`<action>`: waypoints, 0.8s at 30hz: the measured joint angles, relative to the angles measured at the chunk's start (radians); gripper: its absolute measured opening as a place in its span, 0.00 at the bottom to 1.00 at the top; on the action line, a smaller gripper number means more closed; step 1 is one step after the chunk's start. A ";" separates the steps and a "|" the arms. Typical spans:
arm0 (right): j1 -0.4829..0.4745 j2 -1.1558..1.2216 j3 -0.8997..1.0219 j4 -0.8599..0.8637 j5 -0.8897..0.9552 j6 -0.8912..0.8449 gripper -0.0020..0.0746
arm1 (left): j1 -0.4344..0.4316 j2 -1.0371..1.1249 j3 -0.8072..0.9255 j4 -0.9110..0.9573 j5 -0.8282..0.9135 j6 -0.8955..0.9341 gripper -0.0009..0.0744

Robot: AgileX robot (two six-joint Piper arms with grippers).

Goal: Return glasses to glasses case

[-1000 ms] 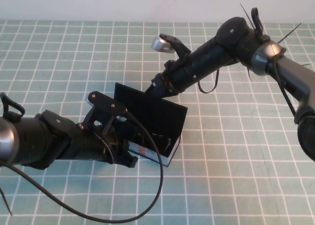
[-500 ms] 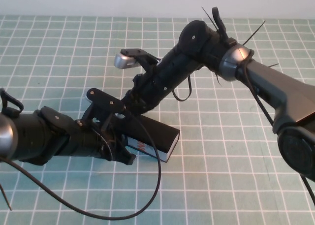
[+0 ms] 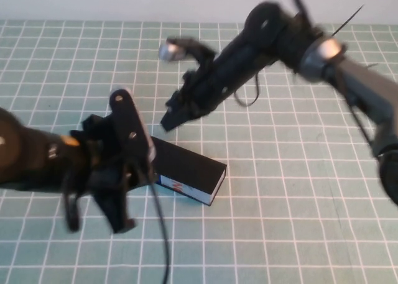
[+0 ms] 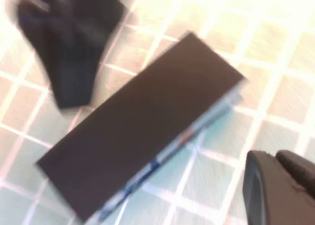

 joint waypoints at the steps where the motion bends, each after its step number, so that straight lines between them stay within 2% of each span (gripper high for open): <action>1: -0.011 -0.030 0.000 -0.002 -0.001 0.000 0.01 | 0.000 -0.050 0.000 0.084 0.040 -0.042 0.01; 3: -0.034 -0.089 0.000 -0.002 0.000 -0.015 0.01 | 0.000 -0.137 0.000 0.275 0.113 -0.163 0.01; 7: -0.078 -0.228 0.000 -0.016 0.007 -0.039 0.01 | 0.000 -0.309 0.000 0.636 0.273 -0.525 0.01; 10: -0.099 -0.335 0.000 -0.073 0.014 -0.029 0.01 | 0.000 -0.454 0.000 0.794 0.367 -0.712 0.01; 18: -0.101 -0.576 0.021 -0.302 0.022 0.132 0.01 | 0.000 -0.877 0.000 0.843 0.331 -0.972 0.01; 24: -0.101 -0.794 0.186 -0.313 -0.160 0.152 0.01 | 0.000 -1.063 0.005 0.761 0.325 -1.035 0.01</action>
